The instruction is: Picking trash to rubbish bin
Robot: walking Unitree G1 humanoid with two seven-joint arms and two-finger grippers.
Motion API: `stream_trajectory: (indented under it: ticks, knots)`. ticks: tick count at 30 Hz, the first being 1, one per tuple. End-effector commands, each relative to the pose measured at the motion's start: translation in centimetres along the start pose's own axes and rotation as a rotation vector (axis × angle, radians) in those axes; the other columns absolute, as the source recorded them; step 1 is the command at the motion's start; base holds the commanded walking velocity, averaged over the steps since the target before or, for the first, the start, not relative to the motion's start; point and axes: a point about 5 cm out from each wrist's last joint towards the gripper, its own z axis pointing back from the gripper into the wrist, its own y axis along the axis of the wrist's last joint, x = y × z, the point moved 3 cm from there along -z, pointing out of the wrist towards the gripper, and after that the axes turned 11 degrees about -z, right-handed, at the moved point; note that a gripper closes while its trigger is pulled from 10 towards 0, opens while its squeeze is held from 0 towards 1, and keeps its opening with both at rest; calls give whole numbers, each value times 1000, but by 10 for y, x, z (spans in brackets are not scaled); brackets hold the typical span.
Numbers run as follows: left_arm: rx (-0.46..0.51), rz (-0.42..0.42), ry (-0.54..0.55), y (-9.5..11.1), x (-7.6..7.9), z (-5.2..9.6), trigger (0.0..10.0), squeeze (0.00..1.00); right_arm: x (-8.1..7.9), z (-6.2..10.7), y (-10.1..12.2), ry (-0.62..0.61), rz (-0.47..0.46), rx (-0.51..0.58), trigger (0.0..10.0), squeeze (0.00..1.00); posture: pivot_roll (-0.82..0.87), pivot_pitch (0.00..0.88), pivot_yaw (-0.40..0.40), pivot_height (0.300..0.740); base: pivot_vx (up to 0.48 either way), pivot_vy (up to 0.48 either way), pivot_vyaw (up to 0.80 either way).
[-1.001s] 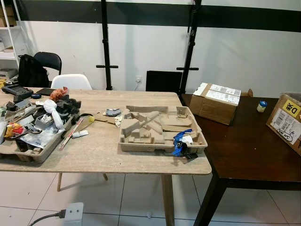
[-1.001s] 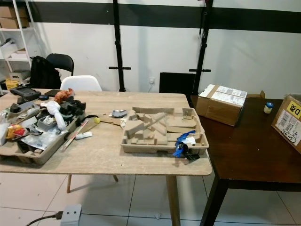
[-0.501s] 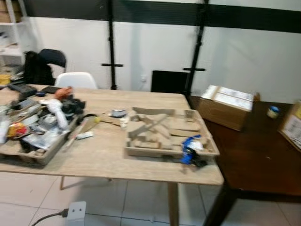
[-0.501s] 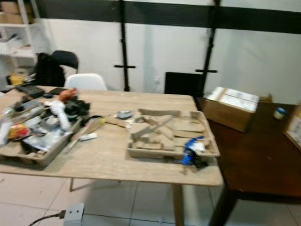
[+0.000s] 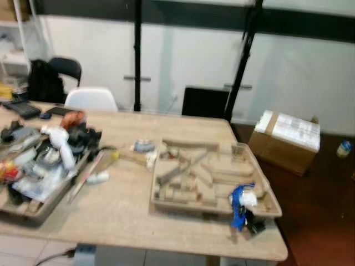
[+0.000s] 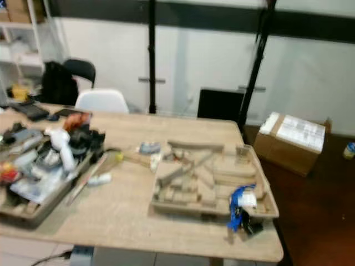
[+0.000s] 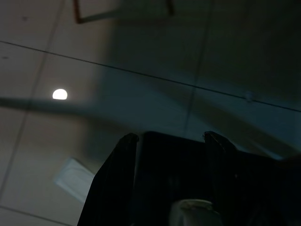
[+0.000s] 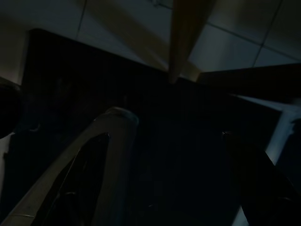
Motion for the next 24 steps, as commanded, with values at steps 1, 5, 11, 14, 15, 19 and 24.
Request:
stream_trajectory:
  ticks: [1, 5, 11, 14, 15, 19, 24]
  knots:
    - [-6, -33, -8, -4, 0, 1, 10000, 0, 3, 1, -8, -9, -7, -22, 10000, 0, 92, 0, -18, 740, 0, 0, 0]
    - [-8, -28, -19, -4, 2, 1, 10000, 0, 3, 1, -9, -9, -11, -26, 10000, 0, 89, 0, -18, 740, 0, 0, 0]
    - [-13, -52, -29, -7, 5, 2, 10000, 0, 5, 1, -11, -12, -11, -33, 10000, 0, 85, 0, -17, 740, 0, 0, 0]
    - [-20, -65, -23, -8, 4, 2, 10000, 0, 6, 2, -11, -15, -10, -35, 10000, 0, 84, 0, -19, 740, 0, 0, 0]
    - [-21, -62, -20, -8, 3, 2, 10000, 0, 6, 2, -11, -16, -9, -35, 10000, 0, 84, 0, -19, 740, 0, 0, 0]
    - [-24, -34, -2, -9, 1, 2, 10000, 0, 8, 2, -11, -20, -5, -39, 10000, 0, 86, 0, -24, 740, 0, 0, 0]
    - [-117, -85, 11, -26, -9, 6, 10000, 0, 11, 3, -21, -27, 27, -118, 10000, 0, 85, 0, -21, 740, 0, 0, 0]
